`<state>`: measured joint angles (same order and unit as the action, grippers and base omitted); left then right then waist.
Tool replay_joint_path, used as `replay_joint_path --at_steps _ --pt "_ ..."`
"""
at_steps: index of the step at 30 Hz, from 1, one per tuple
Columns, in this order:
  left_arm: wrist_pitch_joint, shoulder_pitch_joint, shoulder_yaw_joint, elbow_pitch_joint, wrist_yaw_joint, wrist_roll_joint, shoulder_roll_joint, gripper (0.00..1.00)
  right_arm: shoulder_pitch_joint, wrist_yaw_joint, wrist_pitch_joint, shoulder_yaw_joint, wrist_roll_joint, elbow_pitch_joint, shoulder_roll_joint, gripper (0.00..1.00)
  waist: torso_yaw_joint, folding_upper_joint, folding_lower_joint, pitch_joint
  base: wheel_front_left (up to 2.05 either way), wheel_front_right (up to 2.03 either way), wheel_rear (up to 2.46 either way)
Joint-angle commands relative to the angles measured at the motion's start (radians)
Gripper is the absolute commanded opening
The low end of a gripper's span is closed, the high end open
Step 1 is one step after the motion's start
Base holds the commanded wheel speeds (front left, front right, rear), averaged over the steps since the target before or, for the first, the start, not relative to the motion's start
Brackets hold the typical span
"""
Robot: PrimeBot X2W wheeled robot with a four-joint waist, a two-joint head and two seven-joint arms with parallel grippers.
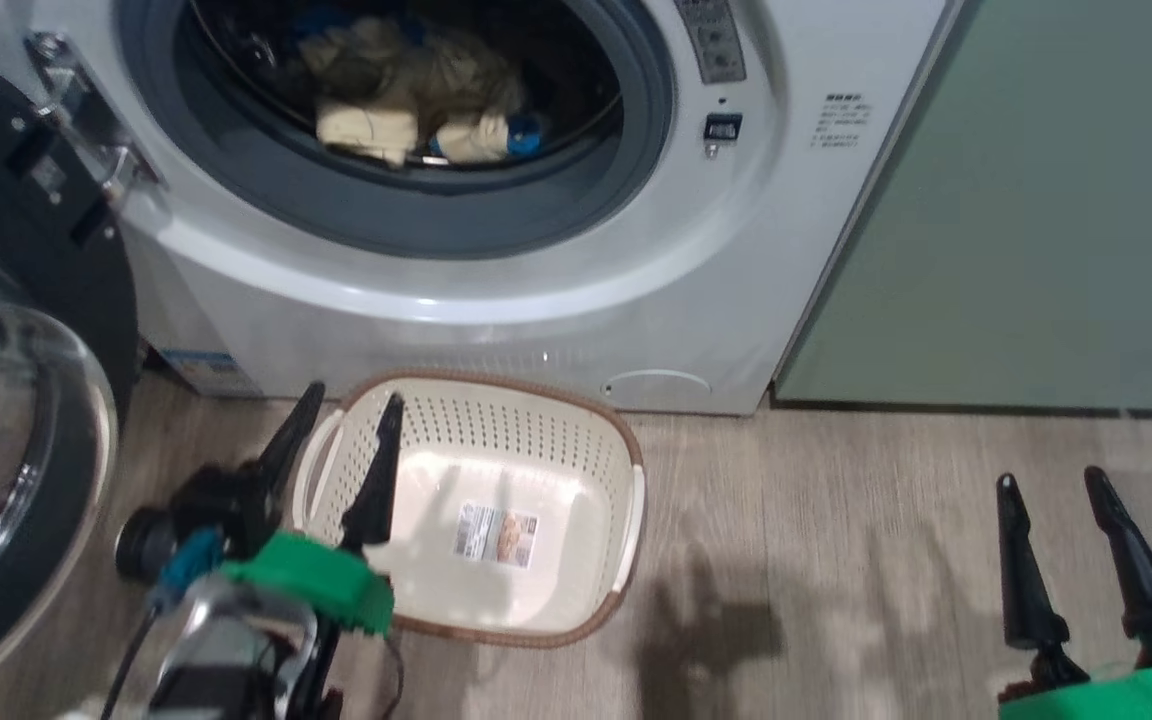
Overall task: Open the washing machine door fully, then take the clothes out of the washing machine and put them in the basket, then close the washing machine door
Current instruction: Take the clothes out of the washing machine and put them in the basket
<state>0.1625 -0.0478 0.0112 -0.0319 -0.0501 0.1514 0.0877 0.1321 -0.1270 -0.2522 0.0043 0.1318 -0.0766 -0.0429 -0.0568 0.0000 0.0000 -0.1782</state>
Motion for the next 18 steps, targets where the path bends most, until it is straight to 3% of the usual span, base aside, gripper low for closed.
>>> replay_joint_path --at_steps 1,8,18 --pt "-0.006 -0.088 -0.019 -0.004 0.013 0.014 0.023 1.00 -0.059 -0.004 -0.010 0.025 -0.004 -0.039 -0.012 1.00 0.000 0.0000 0.0000 -0.038 0.00 0.00 0.00" --pt "-0.051 -0.248 0.002 -0.133 0.061 0.049 0.035 1.00 -0.094 -0.004 -0.010 0.029 -0.008 -0.051 -0.014 1.00 -0.016 0.0000 0.0000 -0.125 0.00 0.00 0.00" --pt "-0.125 -0.559 0.016 -0.351 0.129 0.074 0.114 1.00 -0.162 -0.004 -0.010 0.042 0.005 -0.063 -0.010 1.00 -0.085 0.0000 0.0000 -0.258 0.00 0.00 0.00"
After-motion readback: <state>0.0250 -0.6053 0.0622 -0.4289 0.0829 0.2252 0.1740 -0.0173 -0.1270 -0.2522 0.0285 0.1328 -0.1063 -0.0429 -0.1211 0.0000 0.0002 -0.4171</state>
